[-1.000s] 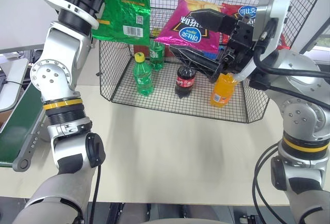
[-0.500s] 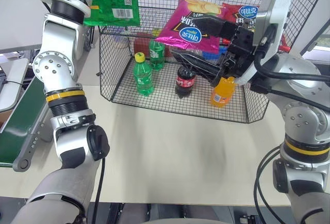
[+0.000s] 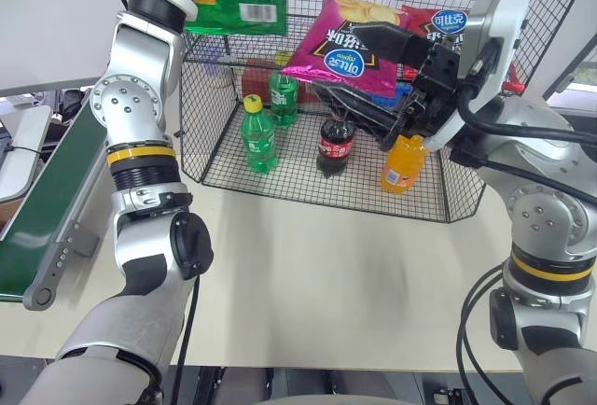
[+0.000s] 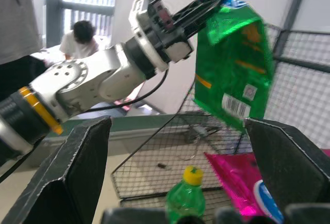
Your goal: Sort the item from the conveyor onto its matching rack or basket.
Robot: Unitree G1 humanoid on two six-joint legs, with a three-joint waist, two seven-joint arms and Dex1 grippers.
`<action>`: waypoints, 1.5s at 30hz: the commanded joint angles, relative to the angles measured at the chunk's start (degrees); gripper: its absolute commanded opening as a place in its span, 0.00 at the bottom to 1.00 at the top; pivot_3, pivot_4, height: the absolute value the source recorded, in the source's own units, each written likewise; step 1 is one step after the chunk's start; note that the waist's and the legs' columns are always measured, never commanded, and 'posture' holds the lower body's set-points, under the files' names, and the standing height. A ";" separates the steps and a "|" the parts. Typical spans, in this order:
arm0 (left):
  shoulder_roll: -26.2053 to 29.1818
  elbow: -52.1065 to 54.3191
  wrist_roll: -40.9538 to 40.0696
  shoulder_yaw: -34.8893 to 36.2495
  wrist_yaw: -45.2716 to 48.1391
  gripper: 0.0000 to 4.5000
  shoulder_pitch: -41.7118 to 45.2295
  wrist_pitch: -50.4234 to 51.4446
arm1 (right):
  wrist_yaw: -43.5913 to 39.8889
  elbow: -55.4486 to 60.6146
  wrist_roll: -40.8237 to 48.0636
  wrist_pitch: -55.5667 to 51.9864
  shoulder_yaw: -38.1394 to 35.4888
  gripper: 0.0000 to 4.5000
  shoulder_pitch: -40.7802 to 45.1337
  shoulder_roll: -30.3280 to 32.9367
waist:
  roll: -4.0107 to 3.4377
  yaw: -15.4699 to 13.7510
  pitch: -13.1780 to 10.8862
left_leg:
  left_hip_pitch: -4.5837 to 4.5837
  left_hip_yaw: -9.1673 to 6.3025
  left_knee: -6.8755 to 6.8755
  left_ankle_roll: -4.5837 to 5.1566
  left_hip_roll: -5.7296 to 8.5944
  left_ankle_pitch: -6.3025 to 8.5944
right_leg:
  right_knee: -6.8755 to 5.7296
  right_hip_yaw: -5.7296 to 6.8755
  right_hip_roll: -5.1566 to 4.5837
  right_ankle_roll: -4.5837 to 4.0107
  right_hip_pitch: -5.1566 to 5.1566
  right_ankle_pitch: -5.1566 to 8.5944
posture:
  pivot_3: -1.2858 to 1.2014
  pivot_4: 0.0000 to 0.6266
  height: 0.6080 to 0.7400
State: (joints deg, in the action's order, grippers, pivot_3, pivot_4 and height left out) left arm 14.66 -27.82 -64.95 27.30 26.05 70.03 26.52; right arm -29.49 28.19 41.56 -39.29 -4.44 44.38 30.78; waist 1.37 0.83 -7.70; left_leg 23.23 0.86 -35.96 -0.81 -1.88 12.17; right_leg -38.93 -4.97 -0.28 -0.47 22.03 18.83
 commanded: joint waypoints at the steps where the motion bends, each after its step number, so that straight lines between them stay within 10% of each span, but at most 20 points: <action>1: -0.19 -1.41 1.61 0.07 2.56 0.00 1.71 -0.52 | 1.97 1.45 -1.32 2.30 -2.09 1.00 1.31 -0.52 | 0.00 -0.02 0.00 | 0.01 0.00 0.00 0.00 0.00 0.00 | 0.00 0.01 0.01 0.00 0.00 0.00 | 0.52 0.24 1.00; 45: -19.86 47.80 -13.70 -4.65 -47.91 0.00 -33.70 1.25 | -0.45 -1.54 -5.90 3.02 -0.51 1.00 2.31 -0.82 | 0.00 -0.45 0.00 | 0.02 -0.03 -0.07 0.01 0.02 0.00 | -0.03 -0.36 0.04 0.00 -0.05 -0.01 | 0.52 0.24 1.00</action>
State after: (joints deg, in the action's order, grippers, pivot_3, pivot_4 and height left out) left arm -5.04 16.77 -76.93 24.38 -20.81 36.41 28.40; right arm -29.80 25.37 35.97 -37.89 -4.06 44.77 29.80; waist 1.37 0.39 -7.70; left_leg 23.25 0.84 -36.03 -0.80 -1.86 12.17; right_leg -38.96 -5.34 -0.24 -0.47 21.98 18.82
